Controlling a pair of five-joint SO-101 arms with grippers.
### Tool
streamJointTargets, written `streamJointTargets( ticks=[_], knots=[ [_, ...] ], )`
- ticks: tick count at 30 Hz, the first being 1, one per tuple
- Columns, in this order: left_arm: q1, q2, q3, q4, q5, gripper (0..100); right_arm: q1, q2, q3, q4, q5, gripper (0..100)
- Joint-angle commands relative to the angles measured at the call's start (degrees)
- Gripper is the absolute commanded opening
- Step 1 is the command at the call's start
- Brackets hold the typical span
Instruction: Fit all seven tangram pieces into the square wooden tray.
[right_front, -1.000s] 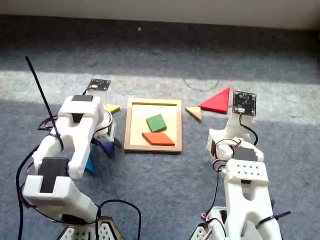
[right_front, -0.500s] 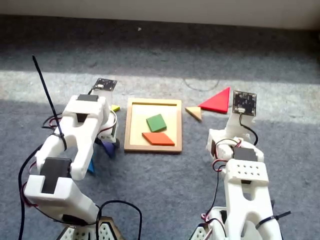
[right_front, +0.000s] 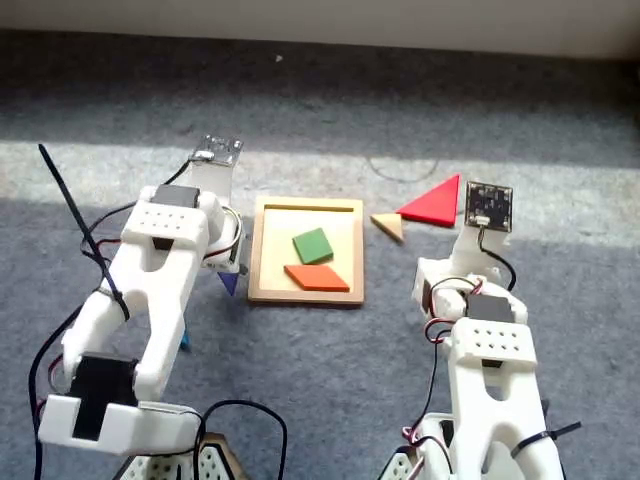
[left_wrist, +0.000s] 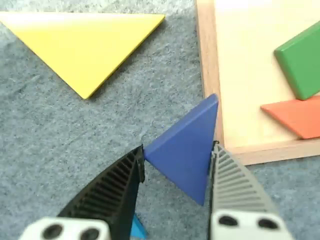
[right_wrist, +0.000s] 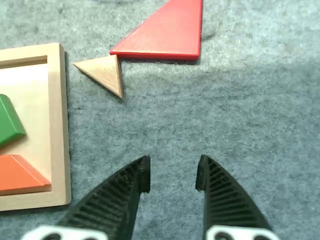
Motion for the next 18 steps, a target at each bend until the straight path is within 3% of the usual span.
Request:
streamJointTargets(
  ticks=[1, 8, 12, 18],
  knots=[
    [3.65, -5.23, -0.31, 0.26, 0.62, 15, 0.75, -1.54, -0.22, -1.1, 0.62, 15.2],
    [10.42, 0.22, -1.89, -0.88, 0.97, 15, 0.75, -1.54, -0.22, -1.1, 0.62, 15.2],
    [11.47, 6.02, -5.76, -0.88, 8.0, 15, 0.75, -1.54, -0.22, -1.1, 0.7, 15.2],
    [11.12, 13.23, -10.68, -0.44, 12.04, 25, 0.84, -1.54, -0.22, -1.1, 0.7, 15.2]
  ],
)
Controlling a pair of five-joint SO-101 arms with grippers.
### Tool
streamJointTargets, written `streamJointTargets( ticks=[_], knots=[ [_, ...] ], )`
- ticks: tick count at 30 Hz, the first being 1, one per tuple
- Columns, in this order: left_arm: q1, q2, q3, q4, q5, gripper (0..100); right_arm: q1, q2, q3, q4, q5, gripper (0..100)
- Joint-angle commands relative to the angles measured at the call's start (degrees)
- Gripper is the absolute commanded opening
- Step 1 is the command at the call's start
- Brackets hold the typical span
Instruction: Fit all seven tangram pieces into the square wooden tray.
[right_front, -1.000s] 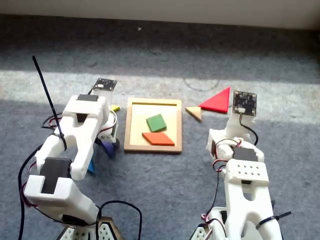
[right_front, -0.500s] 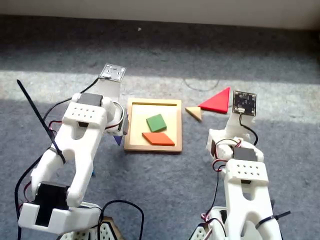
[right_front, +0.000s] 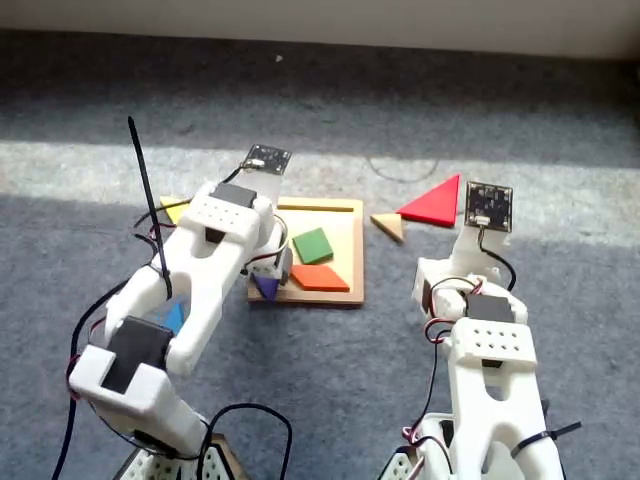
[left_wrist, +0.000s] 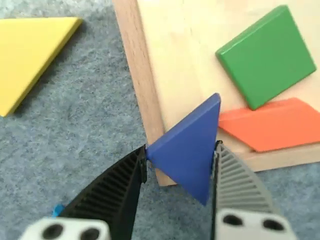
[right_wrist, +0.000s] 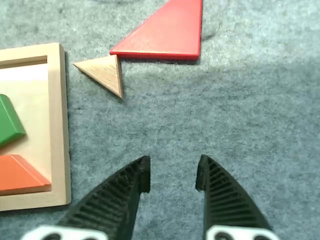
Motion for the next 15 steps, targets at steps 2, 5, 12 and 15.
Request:
streamJointTargets(
  ticks=[2, 5, 12, 15],
  knots=[
    [0.66, 1.98, -5.23, -0.35, 5.71, 26, 0.84, -1.54, -0.22, -1.1, 0.7, 15.2],
    [0.66, 1.71, -6.11, 1.23, 6.15, 26, 0.84, -1.71, -0.31, -1.1, 0.7, 15.2],
    [-0.13, -4.0, -3.12, 2.29, 6.33, 26, 0.84, -1.98, -0.22, -1.1, 0.7, 15.2],
    [-1.71, -7.78, 0.04, 2.37, 6.33, 26, 0.84, -1.98, -0.22, -1.1, 0.7, 15.2]
  ],
)
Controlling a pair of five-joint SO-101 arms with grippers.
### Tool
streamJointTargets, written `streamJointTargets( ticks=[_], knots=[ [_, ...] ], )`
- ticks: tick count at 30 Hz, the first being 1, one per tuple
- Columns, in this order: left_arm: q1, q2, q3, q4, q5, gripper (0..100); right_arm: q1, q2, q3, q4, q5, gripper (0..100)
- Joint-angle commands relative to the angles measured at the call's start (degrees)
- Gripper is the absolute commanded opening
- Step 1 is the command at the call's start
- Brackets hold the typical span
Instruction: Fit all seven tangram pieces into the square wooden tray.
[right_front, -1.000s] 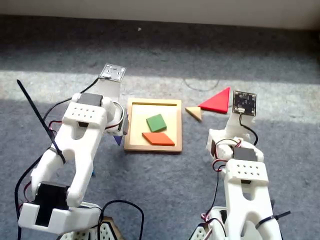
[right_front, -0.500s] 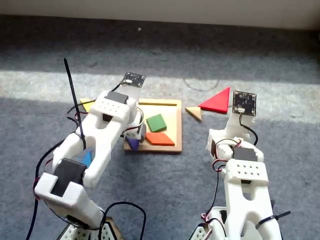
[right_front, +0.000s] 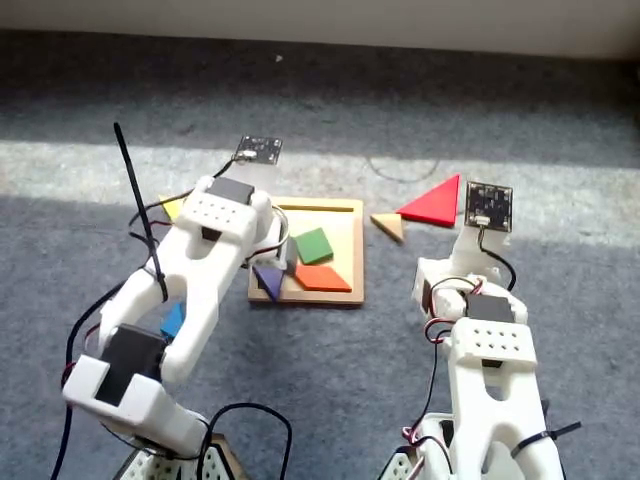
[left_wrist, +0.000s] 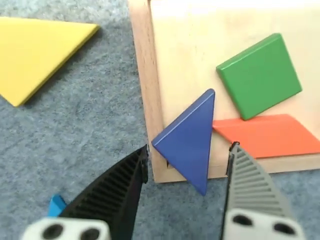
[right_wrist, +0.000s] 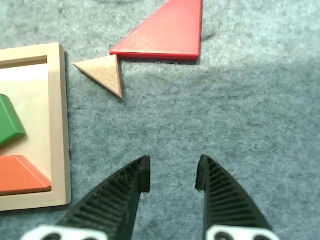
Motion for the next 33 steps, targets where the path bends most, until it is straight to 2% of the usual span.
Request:
streamJointTargets(
  ticks=[1, 4, 8, 11, 15, 24, 33],
  knots=[
    [-2.42, -7.6, 3.38, 0.79, 0.7, 26, 0.84, -1.98, -0.22, -1.1, 0.7, 15.2],
    [-4.35, -12.53, 7.43, 0.44, -0.26, 26, 0.84, -1.98, -0.31, -1.1, 0.7, 15.2],
    [-4.53, -18.15, 13.58, -0.18, -9.05, 26, 0.84, -1.98, -0.31, -1.1, 0.7, 15.2],
    [-4.62, -20.62, 19.21, -6.33, -12.48, 25, 0.84, -1.98, -0.31, -1.1, 0.7, 15.2],
    [-4.35, -20.97, 24.4, -13.89, -17.32, 16, 0.75, -1.98, -0.31, -1.1, 0.7, 15.2],
    [-4.09, -20.79, 25.19, -15.21, -18.02, 17, 0.57, -1.98, -0.31, -1.1, 0.7, 15.2],
    [0.75, -20.7, 27.03, -19.08, -18.02, 17, 0.48, -1.8, -0.31, -1.1, 0.7, 15.2]
  ],
)
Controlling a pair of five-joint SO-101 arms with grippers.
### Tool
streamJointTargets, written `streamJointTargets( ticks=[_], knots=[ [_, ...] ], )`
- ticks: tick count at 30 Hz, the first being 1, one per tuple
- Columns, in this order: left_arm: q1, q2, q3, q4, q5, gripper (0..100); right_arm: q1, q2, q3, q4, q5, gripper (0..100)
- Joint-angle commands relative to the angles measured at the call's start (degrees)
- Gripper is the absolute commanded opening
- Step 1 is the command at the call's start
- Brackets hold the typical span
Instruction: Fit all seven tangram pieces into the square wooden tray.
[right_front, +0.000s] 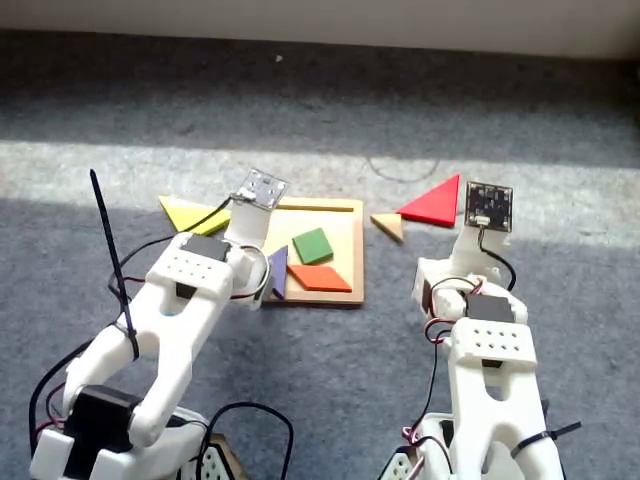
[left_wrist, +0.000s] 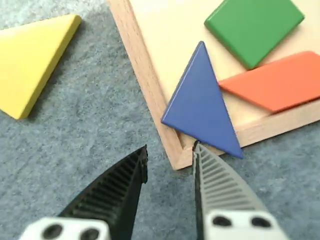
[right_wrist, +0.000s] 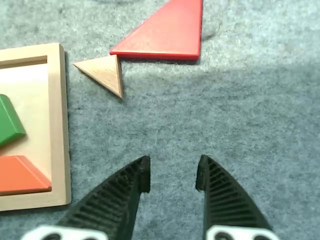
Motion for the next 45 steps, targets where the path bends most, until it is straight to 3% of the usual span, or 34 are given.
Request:
streamJointTargets(
  ticks=[1, 16, 19, 25, 32, 45],
  knots=[
    [2.51, -1.71, -0.31, -1.23, -0.35, 17, 0.48, -1.8, -0.31, -1.1, 0.7, 15.2],
    [8.57, -1.71, -0.57, -4.13, -0.18, 17, 0.48, -1.63, -0.31, -1.1, 0.7, 15.2],
    [7.87, -2.33, -0.57, -3.87, -0.09, 17, 0.48, -1.63, -0.31, -1.1, 0.7, 15.2],
    [3.21, -1.8, -3.82, -4.31, 7.21, 17, 0.48, -1.63, -0.31, -1.1, 0.7, 15.2],
    [1.98, -1.71, -1.36, -10.46, 7.38, 17, 0.48, -1.63, -0.31, -1.1, 0.7, 15.2],
    [1.89, -1.71, 0.57, -5.89, 7.12, 17, 0.48, -1.54, -0.22, -1.1, 0.7, 15.2]
  ],
)
